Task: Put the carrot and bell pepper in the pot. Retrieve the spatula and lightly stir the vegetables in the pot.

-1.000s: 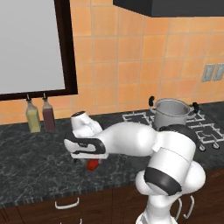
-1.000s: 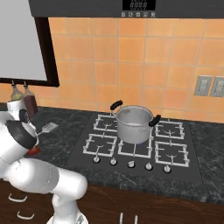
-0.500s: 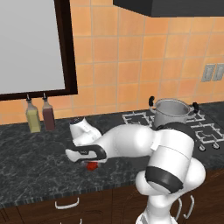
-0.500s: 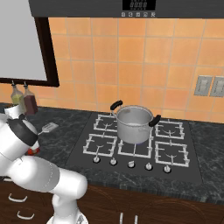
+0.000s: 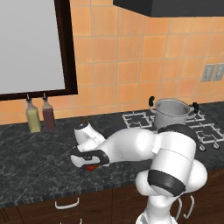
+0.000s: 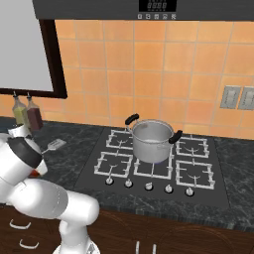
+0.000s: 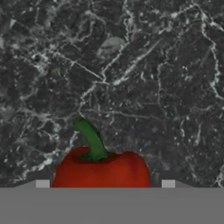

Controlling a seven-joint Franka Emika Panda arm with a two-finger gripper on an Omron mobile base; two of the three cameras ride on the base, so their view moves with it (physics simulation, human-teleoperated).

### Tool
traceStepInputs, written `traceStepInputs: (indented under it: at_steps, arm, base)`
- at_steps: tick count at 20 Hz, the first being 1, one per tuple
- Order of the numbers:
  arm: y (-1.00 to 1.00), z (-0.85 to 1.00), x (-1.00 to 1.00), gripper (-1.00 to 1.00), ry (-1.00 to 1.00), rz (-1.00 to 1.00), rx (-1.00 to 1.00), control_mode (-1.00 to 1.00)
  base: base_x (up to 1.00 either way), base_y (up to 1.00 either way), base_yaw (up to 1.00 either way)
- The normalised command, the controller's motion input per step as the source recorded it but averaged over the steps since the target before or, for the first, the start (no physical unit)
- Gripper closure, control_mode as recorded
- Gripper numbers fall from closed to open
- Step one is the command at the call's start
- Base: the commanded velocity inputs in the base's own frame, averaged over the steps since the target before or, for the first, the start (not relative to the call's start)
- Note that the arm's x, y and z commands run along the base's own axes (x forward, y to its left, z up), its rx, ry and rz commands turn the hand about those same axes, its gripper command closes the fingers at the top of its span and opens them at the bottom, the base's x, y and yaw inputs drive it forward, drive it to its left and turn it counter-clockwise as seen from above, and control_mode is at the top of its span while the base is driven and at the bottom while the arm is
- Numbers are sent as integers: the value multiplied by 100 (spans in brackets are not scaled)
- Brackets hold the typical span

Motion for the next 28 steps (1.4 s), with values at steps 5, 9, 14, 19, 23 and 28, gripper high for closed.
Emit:
traceStepInputs:
  at_steps: [5,9,14,19,23,28]
  arm:
    - [-17,65,-45,100,-13,-5,0,-100]
    - [-79,100,-25,100,-4,-12,7,-100]
    - [-100,100,-5,100,0,-11,20,-100]
    - [-100,83,10,100,0,-15,6,-100]
    - [-100,50,57,100,0,-18,0,-100]
    - [-100,38,69,100,0,-15,0,-100]
  base:
    - [0,0,0]
    - [0,0,0]
    - [0,0,0]
    - [0,0,0]
    - [0,0,0]
    - [0,0,0]
